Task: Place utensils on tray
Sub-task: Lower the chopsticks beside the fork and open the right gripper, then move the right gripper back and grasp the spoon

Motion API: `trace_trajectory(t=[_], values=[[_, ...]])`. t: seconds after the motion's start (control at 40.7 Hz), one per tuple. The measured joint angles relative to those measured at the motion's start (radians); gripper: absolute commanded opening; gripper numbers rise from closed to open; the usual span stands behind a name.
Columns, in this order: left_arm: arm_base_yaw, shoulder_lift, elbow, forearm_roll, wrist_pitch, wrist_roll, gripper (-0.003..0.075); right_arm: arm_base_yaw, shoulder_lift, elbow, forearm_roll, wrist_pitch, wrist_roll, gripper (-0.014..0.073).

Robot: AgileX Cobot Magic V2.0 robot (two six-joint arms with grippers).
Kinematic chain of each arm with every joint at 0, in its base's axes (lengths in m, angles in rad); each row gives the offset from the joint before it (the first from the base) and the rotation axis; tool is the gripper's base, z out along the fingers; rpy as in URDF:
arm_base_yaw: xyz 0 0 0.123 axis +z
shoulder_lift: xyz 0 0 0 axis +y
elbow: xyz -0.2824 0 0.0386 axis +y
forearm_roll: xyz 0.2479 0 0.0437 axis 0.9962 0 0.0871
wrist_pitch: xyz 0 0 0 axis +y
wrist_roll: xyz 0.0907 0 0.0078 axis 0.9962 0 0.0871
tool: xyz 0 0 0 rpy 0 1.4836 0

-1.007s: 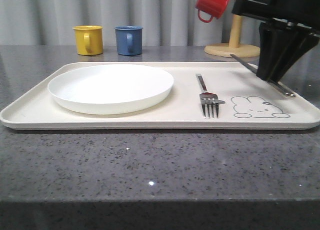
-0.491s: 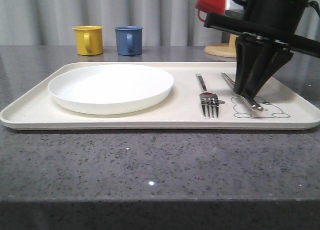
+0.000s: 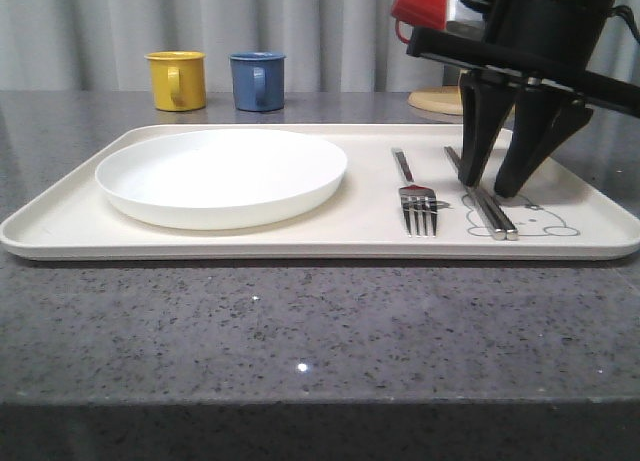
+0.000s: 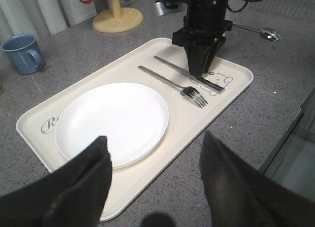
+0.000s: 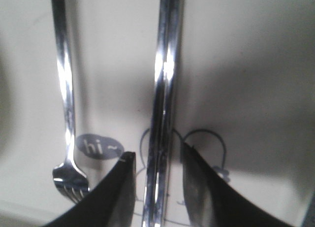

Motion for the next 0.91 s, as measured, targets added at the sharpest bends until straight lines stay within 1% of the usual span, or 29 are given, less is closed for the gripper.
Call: trace_trajectory(t=[0.098, 0.221, 0.344, 0.467, 0.614, 0.688, 0.811, 0.909], values=[[0.000, 0.000, 0.000, 0.000, 0.000, 0.000, 0.0391, 0.000, -0.071, -0.001, -0.028, 0.000, -0.051, 0.0276], [0.000, 0.000, 0.000, 0.000, 0.000, 0.000, 0.0391, -0.002, -0.173, -0.003, -0.105, 0.004, -0.076, 0.0276], [0.000, 0.000, 0.000, 0.000, 0.000, 0.000, 0.0391, -0.043, -0.254, 0.016, -0.166, 0.008, -0.084, 0.0276], [0.000, 0.000, 0.000, 0.000, 0.000, 0.000, 0.0391, -0.142, -0.317, 0.066, -0.203, 0.012, -0.094, 0.0276], [0.000, 0.000, 0.000, 0.000, 0.000, 0.000, 0.0391, -0.321, -0.346, 0.117, -0.231, 0.018, -0.179, 0.0276], [0.000, 0.000, 0.000, 0.000, 0.000, 0.000, 0.0391, -0.391, -0.344, 0.131, -0.238, 0.018, -0.225, 0.0276], [0.000, 0.000, 0.000, 0.000, 0.000, 0.000, 0.0391, -0.462, -0.323, 0.137, -0.244, 0.018, -0.260, 0.0276], [0.000, 0.000, 0.000, 0.000, 0.000, 0.000, 0.0391, -0.476, -0.290, 0.137, -0.257, 0.018, -0.268, 0.0276]])
